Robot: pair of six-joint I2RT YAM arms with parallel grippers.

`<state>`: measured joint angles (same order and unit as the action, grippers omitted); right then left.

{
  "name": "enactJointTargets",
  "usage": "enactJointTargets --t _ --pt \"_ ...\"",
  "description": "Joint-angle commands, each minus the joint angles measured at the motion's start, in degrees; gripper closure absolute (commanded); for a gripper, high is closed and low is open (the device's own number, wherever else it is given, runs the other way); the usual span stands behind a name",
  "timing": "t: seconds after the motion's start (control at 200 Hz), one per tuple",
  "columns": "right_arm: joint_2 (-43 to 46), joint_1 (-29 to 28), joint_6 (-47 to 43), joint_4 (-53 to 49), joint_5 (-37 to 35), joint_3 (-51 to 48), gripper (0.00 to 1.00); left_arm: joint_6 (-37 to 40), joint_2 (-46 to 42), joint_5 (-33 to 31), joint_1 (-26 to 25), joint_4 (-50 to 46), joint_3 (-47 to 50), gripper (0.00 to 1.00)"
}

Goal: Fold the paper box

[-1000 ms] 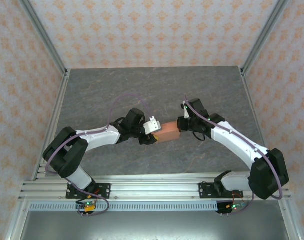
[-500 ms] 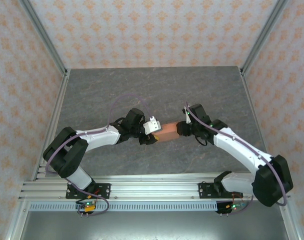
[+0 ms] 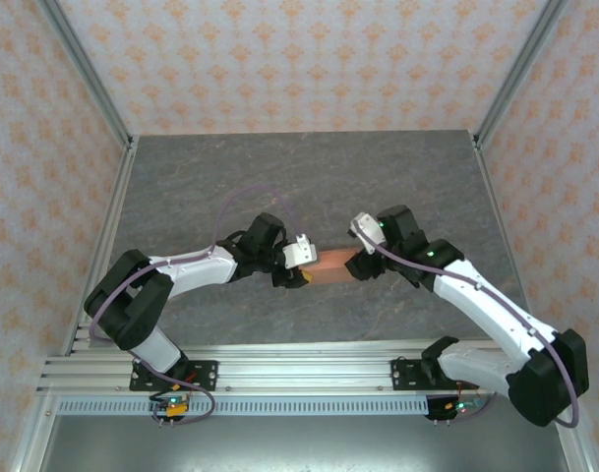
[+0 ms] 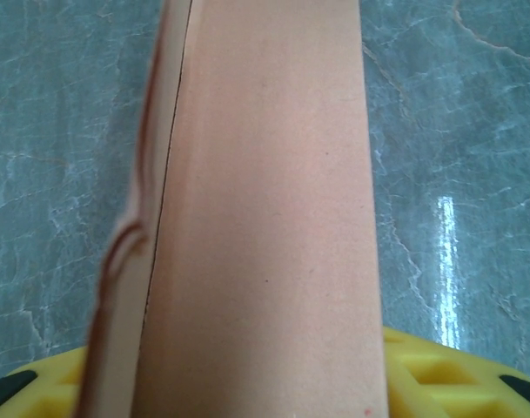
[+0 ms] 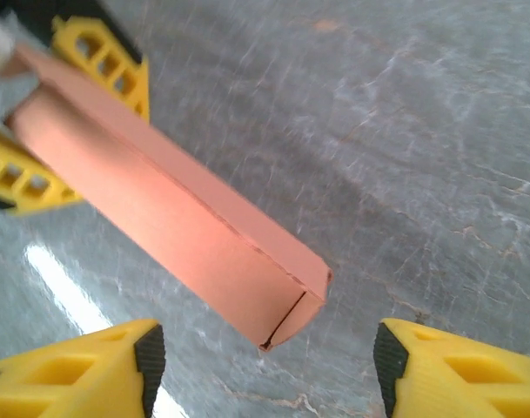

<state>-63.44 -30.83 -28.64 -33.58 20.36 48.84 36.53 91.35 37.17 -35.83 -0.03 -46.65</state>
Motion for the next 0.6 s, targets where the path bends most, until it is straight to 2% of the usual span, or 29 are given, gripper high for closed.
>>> enactJointTargets --t 0.0,0.09,0.195,0.34,0.47,0.591 --pt "-2.59 -0.28 -16.13 -4.80 5.06 3.73 0.24 3.07 -0.30 1.58 0.41 -5.13 -1.23 0.50" --pt "-3.86 -0.28 -21.37 -2.69 6.62 4.25 0.23 3.97 0.20 1.78 0.50 -6.28 -1.94 0.50" --pt "-5.14 -0.28 -28.11 -1.81 4.77 4.83 0.20 5.08 0.49 2.27 0.50 -7.18 -2.26 0.50" --pt "-9.60 -0.26 -37.40 -8.25 9.90 7.98 0.20 6.24 0.82 3.73 0.91 -7.89 -2.41 0.50" --pt "-14.06 -0.23 -40.34 -11.02 14.97 9.21 0.21 5.63 0.87 6.41 3.29 -8.60 -3.34 0.49" --pt "-16.52 -0.27 -39.52 -7.79 13.86 8.02 0.28 5.92 0.10 6.20 3.49 -7.63 -2.62 0.49"
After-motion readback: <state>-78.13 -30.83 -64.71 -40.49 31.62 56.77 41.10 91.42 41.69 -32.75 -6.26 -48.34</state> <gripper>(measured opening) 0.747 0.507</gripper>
